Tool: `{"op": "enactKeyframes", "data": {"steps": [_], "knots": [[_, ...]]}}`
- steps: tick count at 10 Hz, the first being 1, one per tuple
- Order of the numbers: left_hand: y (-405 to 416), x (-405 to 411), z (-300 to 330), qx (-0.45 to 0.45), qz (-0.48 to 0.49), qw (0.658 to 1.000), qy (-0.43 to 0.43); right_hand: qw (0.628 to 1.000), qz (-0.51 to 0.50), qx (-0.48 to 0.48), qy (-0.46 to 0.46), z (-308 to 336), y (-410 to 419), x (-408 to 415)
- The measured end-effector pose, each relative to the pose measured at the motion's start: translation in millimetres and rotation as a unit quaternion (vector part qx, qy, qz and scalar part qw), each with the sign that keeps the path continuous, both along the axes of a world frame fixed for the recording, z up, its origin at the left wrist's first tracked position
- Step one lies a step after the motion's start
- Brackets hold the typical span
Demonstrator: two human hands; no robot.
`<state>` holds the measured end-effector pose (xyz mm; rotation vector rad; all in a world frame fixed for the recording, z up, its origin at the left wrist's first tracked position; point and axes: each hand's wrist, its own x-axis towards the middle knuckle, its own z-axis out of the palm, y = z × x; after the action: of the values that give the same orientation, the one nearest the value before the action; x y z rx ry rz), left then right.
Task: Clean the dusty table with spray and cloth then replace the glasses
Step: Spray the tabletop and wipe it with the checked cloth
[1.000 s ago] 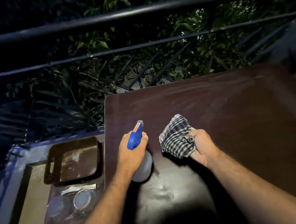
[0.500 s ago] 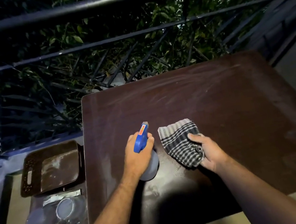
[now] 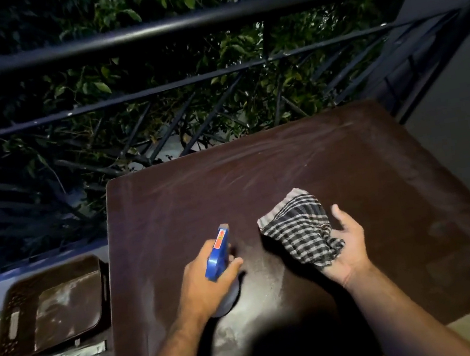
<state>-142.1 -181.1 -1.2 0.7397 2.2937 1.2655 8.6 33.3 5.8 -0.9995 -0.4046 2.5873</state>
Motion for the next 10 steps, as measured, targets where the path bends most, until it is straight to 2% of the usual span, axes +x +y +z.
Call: {"op": "enactKeyframes", "data": {"steps": [1, 2, 3, 4, 5, 6, 7, 9, 10], "knots": [[12.2, 0.1, -3.0, 0.007, 0.061, 0.998, 0.004, 0.997, -0.029, -0.066, 0.017, 11.3, 15.6, 7.7], [34.3, -2.6, -4.2, 0.024, 0.08, 0.996, -0.023, 0.996, -0.05, -0.052, -0.045, 19.1, 33.8, 9.0], [69.4, -4.9, 2.3, -0.008, 0.061, 0.998, -0.032, 0.982, -0.174, -0.071, -0.023, 18.4, 69.8, 4.4], [116.0, -7.1, 12.9, -0.06, 0.043, 0.997, -0.02, 0.985, -0.079, 0.089, -0.125, -12.5, 100.6, 17.3], [166.3, -6.5, 21.6, -0.089, 0.018, 0.996, -0.003, 0.995, -0.089, 0.016, 0.028, -8.0, 128.3, 5.2], [213.8, -2.3, 28.3, -0.129, -0.03, 0.991, 0.013, 0.985, -0.024, -0.038, 0.165, -9.8, 160.8, 1.4], [250.2, 2.4, 25.9, -0.163, -0.098, 0.982, 0.026, 0.992, -0.017, -0.049, 0.115, -22.9, 189.7, -4.1], [297.9, 8.3, 8.7, -0.237, -0.191, 0.949, 0.084, 0.995, -0.019, -0.038, 0.088, -32.0, 233.1, -1.1], [317.6, 3.8, 6.3, -0.22, -0.141, 0.964, 0.051, 0.997, -0.041, -0.025, 0.061, -42.4, 252.0, 15.7]]}}
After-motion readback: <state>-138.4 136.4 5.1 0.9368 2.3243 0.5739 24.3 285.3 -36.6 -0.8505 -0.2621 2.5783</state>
